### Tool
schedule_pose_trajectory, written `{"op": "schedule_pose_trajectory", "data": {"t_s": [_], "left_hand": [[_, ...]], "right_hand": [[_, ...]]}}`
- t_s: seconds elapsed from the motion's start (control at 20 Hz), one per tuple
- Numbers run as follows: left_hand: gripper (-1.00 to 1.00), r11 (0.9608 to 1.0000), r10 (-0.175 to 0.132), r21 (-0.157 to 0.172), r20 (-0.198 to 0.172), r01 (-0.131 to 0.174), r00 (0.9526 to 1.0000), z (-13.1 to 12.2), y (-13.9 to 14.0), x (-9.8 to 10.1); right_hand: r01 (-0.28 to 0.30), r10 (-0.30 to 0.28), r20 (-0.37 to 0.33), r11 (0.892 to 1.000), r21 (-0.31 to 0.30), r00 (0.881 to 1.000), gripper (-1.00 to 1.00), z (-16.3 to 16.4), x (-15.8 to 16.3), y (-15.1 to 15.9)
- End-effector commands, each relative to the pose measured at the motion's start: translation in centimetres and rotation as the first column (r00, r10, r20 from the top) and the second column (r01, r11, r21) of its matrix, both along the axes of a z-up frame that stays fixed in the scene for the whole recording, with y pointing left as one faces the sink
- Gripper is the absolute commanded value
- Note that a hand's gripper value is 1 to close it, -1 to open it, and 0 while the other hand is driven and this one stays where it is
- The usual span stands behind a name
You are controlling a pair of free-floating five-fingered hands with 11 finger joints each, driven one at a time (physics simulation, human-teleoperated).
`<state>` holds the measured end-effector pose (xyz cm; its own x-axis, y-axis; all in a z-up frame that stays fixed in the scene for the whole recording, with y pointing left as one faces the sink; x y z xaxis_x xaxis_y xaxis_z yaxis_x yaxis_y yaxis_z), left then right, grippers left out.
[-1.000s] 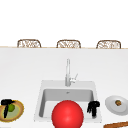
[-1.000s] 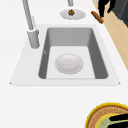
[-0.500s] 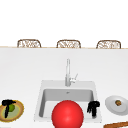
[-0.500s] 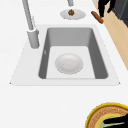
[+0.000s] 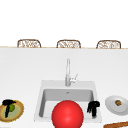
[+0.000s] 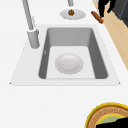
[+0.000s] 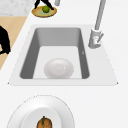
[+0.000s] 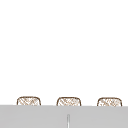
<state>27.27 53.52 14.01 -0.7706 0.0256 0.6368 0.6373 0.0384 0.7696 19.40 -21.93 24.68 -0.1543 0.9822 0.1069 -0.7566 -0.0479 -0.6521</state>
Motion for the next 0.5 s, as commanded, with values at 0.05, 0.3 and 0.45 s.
{"op": "schedule_pose_trajectory", "data": {"t_s": [0.05,0.3,0.45], "left_hand": [[-1.00,1.0000,0.000,0.000,-0.013,0.000,0.9999,-1.2,1.1,1.3],[-1.00,1.0000,-0.001,-0.006,-0.001,0.001,1.0000,-3.2,1.4,2.5],[-1.00,0.9998,-0.003,-0.020,-0.005,0.003,1.0000,-3.8,1.5,2.9]], "right_hand": [[0.000,0.000,0.000,1.000,0.000,1.000,0.00,0.0,0.0,0.0],[0.000,0.000,0.000,1.000,0.000,1.000,0.00,0.0,0.0,0.0],[0.000,0.000,0.000,1.000,0.000,1.000,0.00,0.0,0.0,0.0]]}}
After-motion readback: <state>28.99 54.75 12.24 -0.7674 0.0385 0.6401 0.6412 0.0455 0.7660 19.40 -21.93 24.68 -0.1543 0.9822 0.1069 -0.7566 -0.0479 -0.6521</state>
